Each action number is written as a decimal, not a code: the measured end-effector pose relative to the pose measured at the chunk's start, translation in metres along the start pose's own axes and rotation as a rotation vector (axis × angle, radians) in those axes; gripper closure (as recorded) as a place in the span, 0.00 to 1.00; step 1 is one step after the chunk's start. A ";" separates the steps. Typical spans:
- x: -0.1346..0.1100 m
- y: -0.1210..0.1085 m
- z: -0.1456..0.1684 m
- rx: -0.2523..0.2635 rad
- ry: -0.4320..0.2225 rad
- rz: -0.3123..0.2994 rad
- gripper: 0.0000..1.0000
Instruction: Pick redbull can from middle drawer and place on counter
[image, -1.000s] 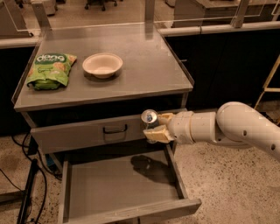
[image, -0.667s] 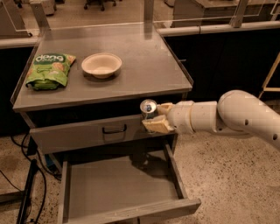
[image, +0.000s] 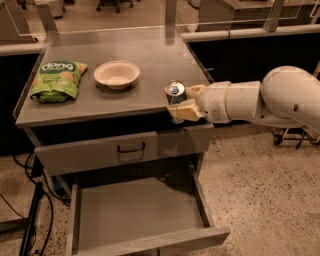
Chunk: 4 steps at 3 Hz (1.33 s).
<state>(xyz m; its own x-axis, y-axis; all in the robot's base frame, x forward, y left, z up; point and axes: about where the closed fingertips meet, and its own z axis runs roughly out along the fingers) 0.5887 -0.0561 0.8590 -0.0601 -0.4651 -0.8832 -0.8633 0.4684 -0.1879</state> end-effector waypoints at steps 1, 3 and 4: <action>-0.043 -0.013 -0.039 0.060 -0.052 0.010 1.00; -0.043 -0.031 -0.027 0.070 -0.053 0.030 1.00; -0.049 -0.060 -0.003 0.045 -0.043 0.037 1.00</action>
Offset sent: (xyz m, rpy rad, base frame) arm -0.0040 -0.0299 0.0830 0.0628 -0.0651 -0.0784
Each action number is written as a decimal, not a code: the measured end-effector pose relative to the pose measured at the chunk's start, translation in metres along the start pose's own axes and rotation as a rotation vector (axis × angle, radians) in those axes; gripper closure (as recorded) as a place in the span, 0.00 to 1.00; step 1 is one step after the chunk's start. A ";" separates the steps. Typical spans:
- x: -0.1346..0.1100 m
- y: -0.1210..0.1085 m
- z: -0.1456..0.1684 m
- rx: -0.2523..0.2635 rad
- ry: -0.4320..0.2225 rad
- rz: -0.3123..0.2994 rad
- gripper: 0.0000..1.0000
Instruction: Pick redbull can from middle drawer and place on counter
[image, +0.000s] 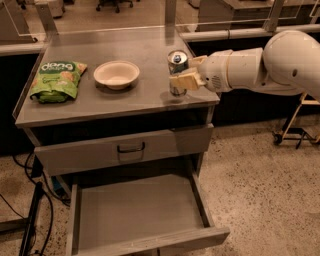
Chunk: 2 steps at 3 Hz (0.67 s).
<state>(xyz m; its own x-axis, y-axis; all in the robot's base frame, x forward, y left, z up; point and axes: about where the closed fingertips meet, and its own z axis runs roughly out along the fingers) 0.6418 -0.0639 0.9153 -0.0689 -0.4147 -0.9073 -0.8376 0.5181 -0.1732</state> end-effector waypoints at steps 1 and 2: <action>-0.006 -0.014 0.017 -0.025 0.008 -0.004 1.00; -0.005 -0.030 0.037 -0.077 0.043 -0.003 1.00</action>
Offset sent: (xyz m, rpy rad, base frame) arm 0.0627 0.0158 -0.0055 -0.0398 0.0755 0.0938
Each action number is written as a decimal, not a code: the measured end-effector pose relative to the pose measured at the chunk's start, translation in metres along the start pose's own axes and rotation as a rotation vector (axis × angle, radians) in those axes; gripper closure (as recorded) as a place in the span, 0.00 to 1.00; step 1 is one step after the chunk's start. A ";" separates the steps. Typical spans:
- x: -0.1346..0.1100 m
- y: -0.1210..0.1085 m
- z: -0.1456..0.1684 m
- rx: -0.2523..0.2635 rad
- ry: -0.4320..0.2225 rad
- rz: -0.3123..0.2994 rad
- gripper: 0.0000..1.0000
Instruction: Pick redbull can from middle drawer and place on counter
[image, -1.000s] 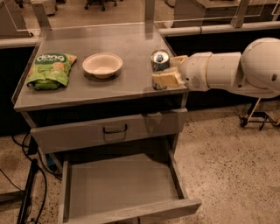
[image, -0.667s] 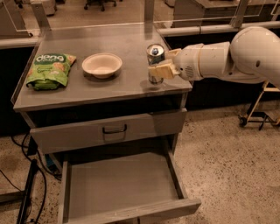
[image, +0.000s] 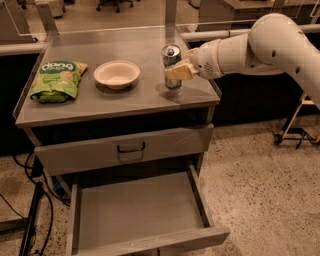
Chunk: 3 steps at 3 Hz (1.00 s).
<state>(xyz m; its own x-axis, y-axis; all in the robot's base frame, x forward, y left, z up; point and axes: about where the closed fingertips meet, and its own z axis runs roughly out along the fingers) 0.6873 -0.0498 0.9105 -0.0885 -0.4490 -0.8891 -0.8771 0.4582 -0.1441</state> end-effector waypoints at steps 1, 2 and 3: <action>0.004 -0.010 0.008 -0.024 0.035 0.001 1.00; 0.012 -0.020 0.011 -0.049 0.072 0.009 1.00; 0.021 -0.027 0.013 -0.079 0.093 0.018 1.00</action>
Offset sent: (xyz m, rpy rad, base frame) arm 0.0340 -0.0207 -0.0171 -0.0896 0.0993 0.0383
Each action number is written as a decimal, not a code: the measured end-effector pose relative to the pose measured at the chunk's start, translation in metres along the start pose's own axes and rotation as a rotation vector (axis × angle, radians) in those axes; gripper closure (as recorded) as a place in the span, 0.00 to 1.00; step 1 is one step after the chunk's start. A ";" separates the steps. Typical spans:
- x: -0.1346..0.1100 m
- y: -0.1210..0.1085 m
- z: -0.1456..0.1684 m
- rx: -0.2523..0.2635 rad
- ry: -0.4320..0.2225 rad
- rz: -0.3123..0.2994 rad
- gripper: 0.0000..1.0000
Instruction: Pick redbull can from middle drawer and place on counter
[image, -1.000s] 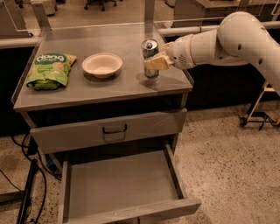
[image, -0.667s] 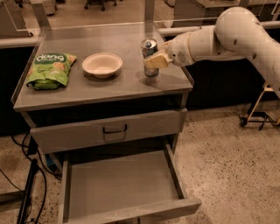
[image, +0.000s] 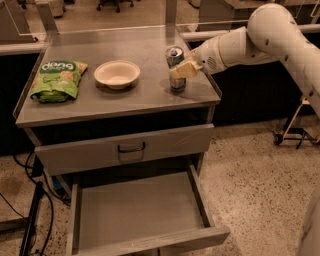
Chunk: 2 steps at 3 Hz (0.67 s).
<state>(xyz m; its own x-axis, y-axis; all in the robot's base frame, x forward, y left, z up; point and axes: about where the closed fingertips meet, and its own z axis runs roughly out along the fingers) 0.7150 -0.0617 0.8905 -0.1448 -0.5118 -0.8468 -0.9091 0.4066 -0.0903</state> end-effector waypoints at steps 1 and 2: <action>0.011 -0.002 0.005 -0.027 0.002 0.007 1.00; 0.007 -0.002 0.003 -0.027 0.002 0.007 1.00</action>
Offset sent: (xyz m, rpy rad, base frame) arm -0.0015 -0.0142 -0.0390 0.0916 0.0785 0.0310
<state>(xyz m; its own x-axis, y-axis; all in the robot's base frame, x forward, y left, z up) 0.7168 -0.0642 0.8829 -0.1518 -0.5104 -0.8465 -0.9183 0.3895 -0.0701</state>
